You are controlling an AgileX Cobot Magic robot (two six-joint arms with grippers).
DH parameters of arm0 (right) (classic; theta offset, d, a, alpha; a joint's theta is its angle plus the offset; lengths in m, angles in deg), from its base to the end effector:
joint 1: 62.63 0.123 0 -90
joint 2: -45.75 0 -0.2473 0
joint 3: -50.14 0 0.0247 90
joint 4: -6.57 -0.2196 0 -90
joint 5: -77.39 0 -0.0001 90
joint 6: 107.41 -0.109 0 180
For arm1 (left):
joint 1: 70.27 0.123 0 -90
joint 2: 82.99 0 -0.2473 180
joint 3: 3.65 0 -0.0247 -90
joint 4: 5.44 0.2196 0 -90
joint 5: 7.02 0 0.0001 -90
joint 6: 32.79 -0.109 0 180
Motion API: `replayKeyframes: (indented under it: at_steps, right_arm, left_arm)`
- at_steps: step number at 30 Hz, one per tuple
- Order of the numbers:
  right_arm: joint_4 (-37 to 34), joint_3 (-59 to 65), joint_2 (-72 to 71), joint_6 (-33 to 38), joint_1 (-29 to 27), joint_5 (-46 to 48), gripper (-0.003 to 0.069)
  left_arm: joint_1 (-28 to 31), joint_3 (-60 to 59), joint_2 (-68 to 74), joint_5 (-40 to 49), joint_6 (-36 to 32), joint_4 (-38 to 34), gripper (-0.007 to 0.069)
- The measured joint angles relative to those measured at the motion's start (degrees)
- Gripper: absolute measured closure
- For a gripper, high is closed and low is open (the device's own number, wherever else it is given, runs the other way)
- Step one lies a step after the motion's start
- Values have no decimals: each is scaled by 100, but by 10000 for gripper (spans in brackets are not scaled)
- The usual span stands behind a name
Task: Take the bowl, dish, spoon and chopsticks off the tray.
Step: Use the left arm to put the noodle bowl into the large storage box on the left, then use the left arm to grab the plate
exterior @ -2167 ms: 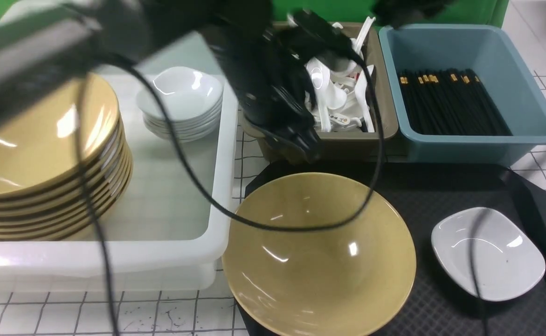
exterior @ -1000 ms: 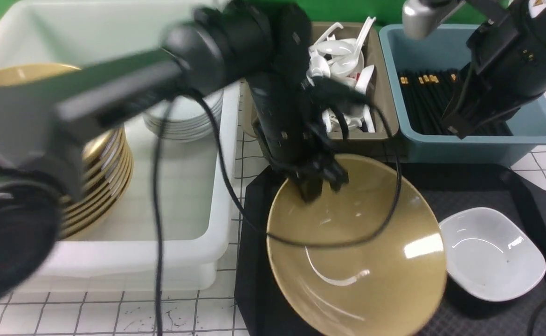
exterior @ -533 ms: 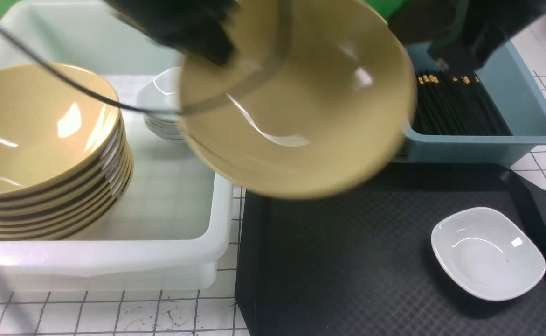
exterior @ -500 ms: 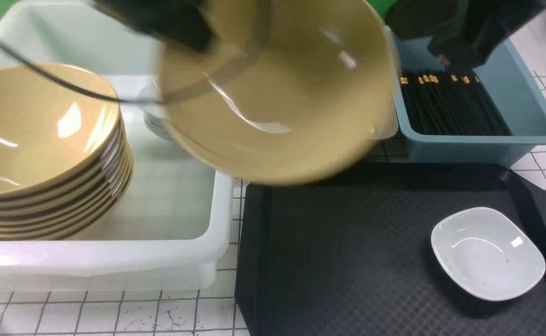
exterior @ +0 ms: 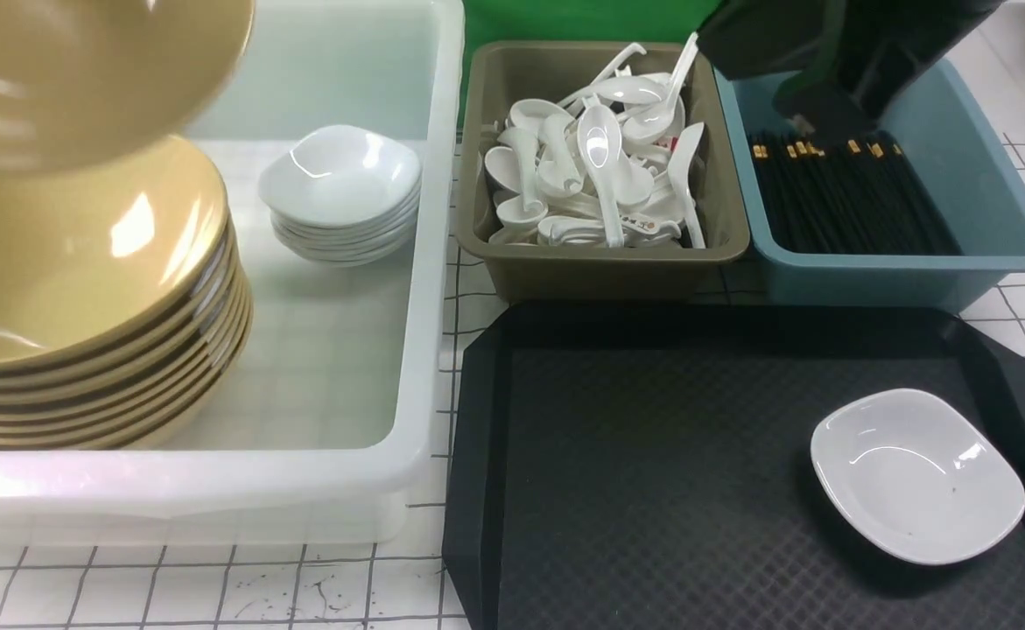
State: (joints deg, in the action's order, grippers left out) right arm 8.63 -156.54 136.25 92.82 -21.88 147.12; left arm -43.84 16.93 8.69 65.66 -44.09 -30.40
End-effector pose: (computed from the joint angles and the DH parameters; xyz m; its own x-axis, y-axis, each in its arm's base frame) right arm 0.2048 0.1717 0.4142 -0.2608 -0.6963 -0.6687 -0.7785 0.5613 -0.2808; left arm 0.2597 0.0800 0.3859 -0.7166 -0.2954 -0.6319 -0.1435 0.9490 -0.2809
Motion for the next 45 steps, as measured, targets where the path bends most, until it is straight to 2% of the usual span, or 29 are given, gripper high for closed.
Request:
replayKeyframes:
  at_steps: [5, 10, 14, 17, 19, 21, 23, 26, 30, 34, 37, 38, 39, 44, 45]
  right_arm:
    - [6, 0, 24, 100, 0, -68, 610]
    - [12, 0, 42, 105, 5, -257, 610]
    - [12, 0, 119, 110, 5, -305, 610]
    - [12, 0, 259, 110, 5, -327, 610]
    - [12, 0, 310, 115, 5, -323, 610]
    - [6, 0, 361, 116, 5, -316, 610]
    - [6, 0, 374, 121, 5, -258, 610]
    - [6, 0, 374, 121, 5, -133, 610]
    - [25, 0, 374, 121, 5, 95, 610]
    - [190, 35, 374, -147, -16, 234, 610]
    - [301, 384, 276, -393, -267, 222, 610]
    - [315, 466, 252, -421, -317, 221, 610]
    - [341, 850, 132, -559, -546, 216, 610]
    - [358, 2085, -455, -911, -1238, 211, 610]
    - [358, 2190, -523, -937, -1302, 215, 610]
  left_arm:
    - [0, -1157, 24, -50, 24, 537, 611]
    - [5, -1676, 54, -333, 58, 846, 575]
    - [5, -1794, 54, -365, -32, 1110, 485]
    - [-1, -1805, 48, -406, -53, 1208, 340]
    - [-6, -1805, 43, -442, -53, 1208, 285]
    - [-6, -1688, 37, -443, -47, 1246, 176]
    - [-6, -1447, 37, -381, 23, 1507, 111]
    - [1, -1041, 37, -241, 190, 1697, 71]
    - [-183, -417, -82, -152, 534, 1704, 63]
    - [-1324, -310, -279, -133, 545, 1419, 74]
    - [-2798, -371, -182, -124, 514, 1277, 91]
    - [-2892, -389, -152, -124, 514, 1277, 93]
    - [-3609, -456, -15, -159, 514, 1310, 102]
    - [-5166, -507, 736, -699, 534, 1420, 115]
    - [-5278, -507, 818, -812, 534, 1420, 116]
